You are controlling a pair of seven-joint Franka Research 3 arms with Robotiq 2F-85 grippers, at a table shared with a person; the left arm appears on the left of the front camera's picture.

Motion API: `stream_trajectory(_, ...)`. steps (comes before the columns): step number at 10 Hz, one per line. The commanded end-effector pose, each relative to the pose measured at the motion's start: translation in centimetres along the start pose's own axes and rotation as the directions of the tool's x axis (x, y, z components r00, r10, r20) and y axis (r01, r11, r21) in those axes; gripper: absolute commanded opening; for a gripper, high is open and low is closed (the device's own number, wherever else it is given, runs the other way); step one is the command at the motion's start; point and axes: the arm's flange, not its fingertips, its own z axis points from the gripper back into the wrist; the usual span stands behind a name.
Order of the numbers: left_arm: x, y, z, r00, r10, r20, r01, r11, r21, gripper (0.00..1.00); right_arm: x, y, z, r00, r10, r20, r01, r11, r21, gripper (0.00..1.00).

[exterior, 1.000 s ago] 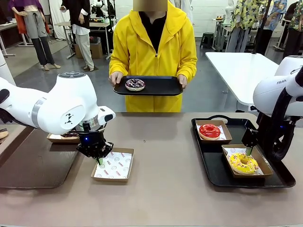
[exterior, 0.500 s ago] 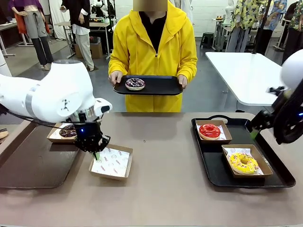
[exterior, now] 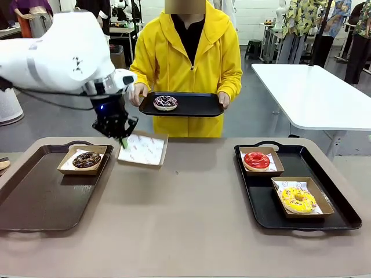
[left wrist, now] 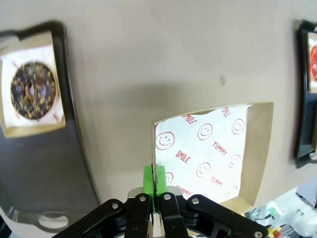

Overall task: Individually package the donuts and arrange them on the tray.
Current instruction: Place the picked Paper togo box on the Handle tray while simultaneously picking up another Paper togo box from the table with the other hand.

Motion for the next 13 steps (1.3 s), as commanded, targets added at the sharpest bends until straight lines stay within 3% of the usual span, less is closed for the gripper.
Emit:
stream_trajectory(1,3.0,-1.4,0.2,0.999,-0.037,0.003,0.037,0.999,-0.005,0.0,2.0,-3.8,1.8,1.0,-0.016,0.008,0.014,0.986,0.166,1.0)
stream_trajectory(4,6.0,-2.8,0.8,0.999,-0.044,0.011,0.044,0.999,0.013,0.0,3.0,-9.9,4.2,0.995,-0.077,0.055,0.051,0.923,0.382,1.0)
stream_trajectory(6,7.4,-2.7,0.1,1.0,-0.028,0.009,0.028,0.999,0.029,0.0,3.2,-12.5,4.3,0.996,-0.079,0.037,0.055,0.903,0.426,1.0)
stream_trajectory(9,8.8,-2.6,-0.2,0.999,-0.036,0.017,0.036,0.999,0.022,0.0,3.0,-13.3,3.7,0.996,-0.086,0.015,0.073,0.911,0.406,1.0)
stream_trajectory(11,9.1,-2.7,-0.6,0.999,-0.039,0.022,0.039,0.999,0.021,0.0,2.7,-12.4,3.5,0.996,-0.071,0.044,0.05,0.927,0.373,1.0)
stream_trajectory(13,8.4,-2.2,-0.6,0.999,-0.035,0.018,0.035,0.999,-0.007,0.0,2.8,-13.5,3.2,0.995,-0.102,0.014,0.088,0.907,0.413,1.0)
